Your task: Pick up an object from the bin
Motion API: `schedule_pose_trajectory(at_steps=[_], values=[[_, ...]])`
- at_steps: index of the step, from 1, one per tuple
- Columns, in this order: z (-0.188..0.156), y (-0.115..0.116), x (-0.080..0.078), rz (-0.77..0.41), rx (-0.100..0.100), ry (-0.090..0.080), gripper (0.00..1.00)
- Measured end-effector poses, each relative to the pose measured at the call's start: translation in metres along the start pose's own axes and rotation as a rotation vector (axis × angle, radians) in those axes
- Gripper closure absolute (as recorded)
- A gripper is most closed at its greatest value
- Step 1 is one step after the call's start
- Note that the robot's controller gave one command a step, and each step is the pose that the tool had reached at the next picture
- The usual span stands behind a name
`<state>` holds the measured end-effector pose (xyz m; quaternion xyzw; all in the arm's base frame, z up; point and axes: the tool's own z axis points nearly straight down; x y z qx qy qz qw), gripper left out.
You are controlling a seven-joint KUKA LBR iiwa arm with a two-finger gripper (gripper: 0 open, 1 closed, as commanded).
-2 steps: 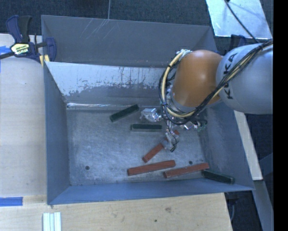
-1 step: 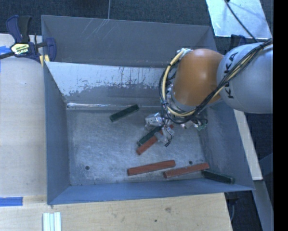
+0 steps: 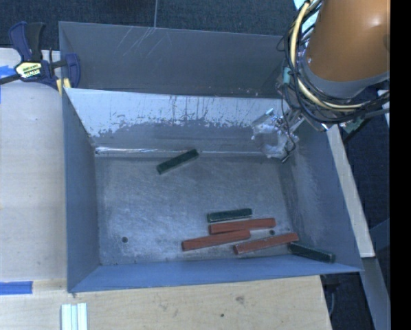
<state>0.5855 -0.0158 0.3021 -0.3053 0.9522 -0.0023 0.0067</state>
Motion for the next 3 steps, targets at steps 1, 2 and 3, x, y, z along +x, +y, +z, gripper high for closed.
schedule_pose_trajectory(at_steps=[1, 2, 3], values=[[0.085, 0.028, 0.042, -0.155, -0.013, 0.014, 1.00], [0.082, 0.027, 0.040, -0.153, -0.008, 0.008, 0.00], [0.231, 0.061, 0.079, -0.124, -0.006, 0.003, 0.00]])
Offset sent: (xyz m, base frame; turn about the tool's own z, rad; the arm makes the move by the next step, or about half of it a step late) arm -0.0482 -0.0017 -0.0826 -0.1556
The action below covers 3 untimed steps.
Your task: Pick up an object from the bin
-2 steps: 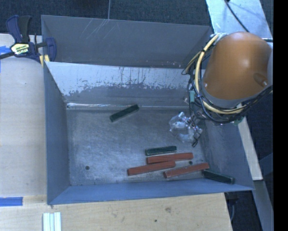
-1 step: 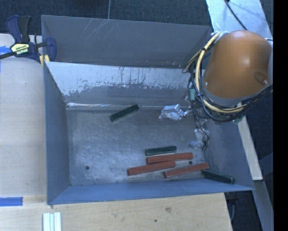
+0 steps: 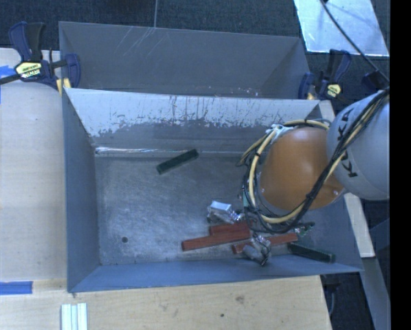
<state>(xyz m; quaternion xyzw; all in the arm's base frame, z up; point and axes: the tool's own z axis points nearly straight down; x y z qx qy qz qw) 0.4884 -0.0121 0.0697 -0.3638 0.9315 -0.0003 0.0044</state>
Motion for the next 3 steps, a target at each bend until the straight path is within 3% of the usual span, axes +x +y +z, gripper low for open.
schedule_pose_trajectory(at_steps=[1, 2, 3], values=[[-0.006, -0.001, -0.003, 0.000, 0.004, -0.005, 1.00], [-0.116, -0.007, -0.004, -0.008, 0.004, 0.000, 1.00], [-0.111, -0.005, -0.003, -0.009, -0.002, 0.006, 0.00]])
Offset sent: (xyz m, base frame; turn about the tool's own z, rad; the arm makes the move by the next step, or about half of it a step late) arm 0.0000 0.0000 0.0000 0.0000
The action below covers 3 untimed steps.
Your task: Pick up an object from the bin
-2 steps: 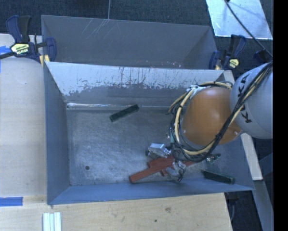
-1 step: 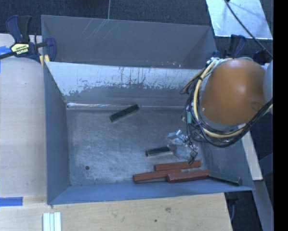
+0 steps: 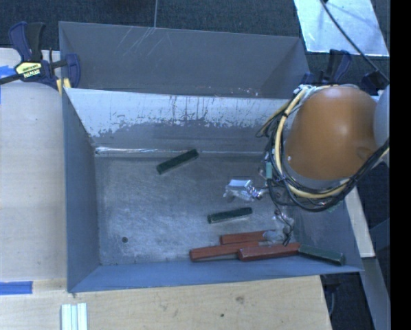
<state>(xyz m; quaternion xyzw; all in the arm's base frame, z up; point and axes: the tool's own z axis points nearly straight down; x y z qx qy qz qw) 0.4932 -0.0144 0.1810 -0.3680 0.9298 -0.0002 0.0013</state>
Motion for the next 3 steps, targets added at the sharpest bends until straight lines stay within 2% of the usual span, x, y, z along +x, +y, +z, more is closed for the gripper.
schedule_pose_trajectory(at_steps=[1, 2, 3], values=[[0.1146, -0.0236, -0.0676, -0.057, -0.003, 0.000, 0.00], [0.1101, -0.0251, -0.0681, -0.056, 0.002, -0.004, 1.00], [0.1110, -0.0248, -0.0673, -0.056, 0.001, -0.002, 0.00]])
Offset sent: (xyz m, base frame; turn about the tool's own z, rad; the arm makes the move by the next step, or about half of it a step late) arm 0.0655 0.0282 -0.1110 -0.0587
